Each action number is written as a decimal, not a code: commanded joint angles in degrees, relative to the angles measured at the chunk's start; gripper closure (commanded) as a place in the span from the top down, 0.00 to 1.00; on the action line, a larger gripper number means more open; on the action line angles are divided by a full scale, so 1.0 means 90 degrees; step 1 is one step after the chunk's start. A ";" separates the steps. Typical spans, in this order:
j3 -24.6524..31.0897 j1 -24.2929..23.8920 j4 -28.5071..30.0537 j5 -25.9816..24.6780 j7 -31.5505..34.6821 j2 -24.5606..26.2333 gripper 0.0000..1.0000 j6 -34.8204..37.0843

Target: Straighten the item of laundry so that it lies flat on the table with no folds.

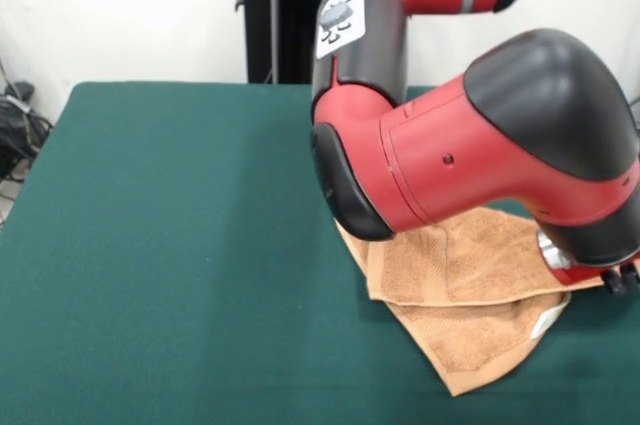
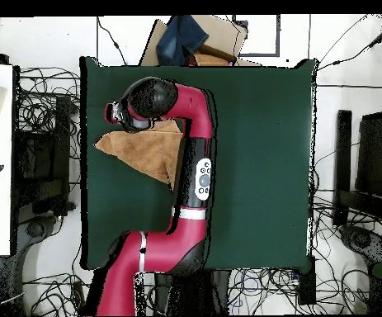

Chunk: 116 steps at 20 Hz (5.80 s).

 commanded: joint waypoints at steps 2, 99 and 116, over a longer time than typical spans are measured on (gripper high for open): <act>-0.0231 -0.0151 0.2279 -0.0095 -0.0891 -0.0402 0.00 0.0512; -0.0806 -0.0406 0.4093 -0.1961 -0.1039 -0.1478 0.00 0.0888; -0.0033 0.0545 -0.0302 -0.2129 -0.0518 0.1150 0.00 -0.1832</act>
